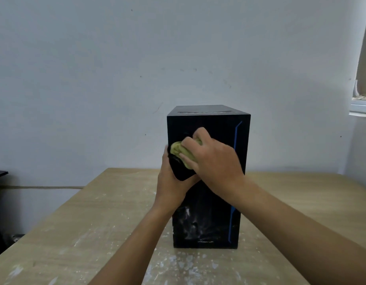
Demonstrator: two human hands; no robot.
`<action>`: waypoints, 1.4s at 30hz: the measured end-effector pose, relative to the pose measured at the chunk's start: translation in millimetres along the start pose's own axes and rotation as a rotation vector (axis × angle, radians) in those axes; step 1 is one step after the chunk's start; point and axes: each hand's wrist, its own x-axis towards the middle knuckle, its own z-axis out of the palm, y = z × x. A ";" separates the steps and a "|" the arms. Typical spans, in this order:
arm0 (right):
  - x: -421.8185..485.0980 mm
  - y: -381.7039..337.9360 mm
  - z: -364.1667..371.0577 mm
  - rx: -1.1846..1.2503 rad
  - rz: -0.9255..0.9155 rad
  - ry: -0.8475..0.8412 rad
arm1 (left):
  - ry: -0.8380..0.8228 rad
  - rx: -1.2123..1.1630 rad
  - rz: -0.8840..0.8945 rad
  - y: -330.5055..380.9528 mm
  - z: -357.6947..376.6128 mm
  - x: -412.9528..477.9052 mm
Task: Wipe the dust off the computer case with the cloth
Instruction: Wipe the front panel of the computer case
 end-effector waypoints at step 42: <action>0.0 63.5 -39.7 0.102 0.349 0.174 | -0.013 0.061 -0.009 9.3 7.6 -3.8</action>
